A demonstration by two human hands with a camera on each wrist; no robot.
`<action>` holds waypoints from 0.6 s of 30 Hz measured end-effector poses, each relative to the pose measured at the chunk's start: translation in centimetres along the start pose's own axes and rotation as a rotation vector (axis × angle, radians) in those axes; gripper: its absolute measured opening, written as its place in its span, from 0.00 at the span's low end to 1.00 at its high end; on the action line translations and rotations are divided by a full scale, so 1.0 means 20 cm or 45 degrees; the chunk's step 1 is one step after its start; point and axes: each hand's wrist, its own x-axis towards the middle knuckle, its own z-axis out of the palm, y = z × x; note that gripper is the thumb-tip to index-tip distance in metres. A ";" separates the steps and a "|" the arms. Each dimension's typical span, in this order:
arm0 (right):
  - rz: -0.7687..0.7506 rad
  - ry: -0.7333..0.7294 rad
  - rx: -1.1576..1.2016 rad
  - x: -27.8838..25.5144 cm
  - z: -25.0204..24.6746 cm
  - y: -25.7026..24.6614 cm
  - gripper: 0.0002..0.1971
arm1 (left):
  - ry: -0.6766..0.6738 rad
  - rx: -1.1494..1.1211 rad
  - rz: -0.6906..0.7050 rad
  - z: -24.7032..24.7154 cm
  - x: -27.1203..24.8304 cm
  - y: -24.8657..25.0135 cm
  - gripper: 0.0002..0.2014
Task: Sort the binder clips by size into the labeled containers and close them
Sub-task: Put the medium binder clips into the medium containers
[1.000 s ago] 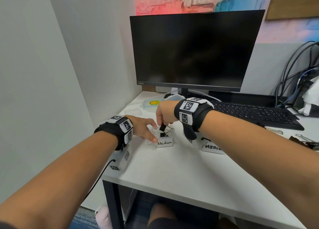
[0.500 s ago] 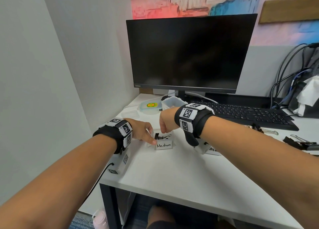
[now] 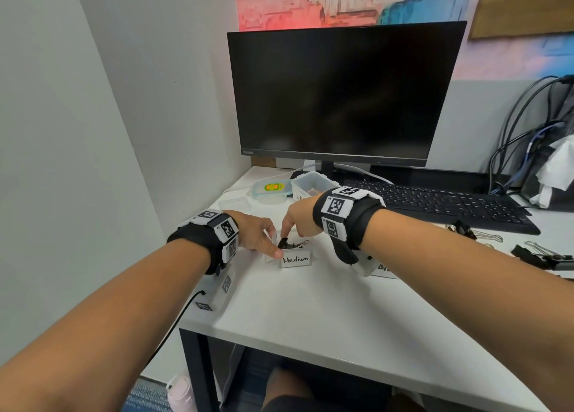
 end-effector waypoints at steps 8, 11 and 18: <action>0.111 -0.062 0.043 0.04 0.02 -0.01 0.17 | 0.010 -0.039 0.024 0.00 0.01 -0.01 0.38; 0.116 -0.023 0.079 0.03 0.01 -0.01 0.17 | 0.015 -0.038 0.025 0.01 0.01 -0.02 0.38; 0.149 -0.070 0.082 0.04 0.04 -0.02 0.15 | 0.021 -0.064 0.034 0.01 0.03 -0.02 0.38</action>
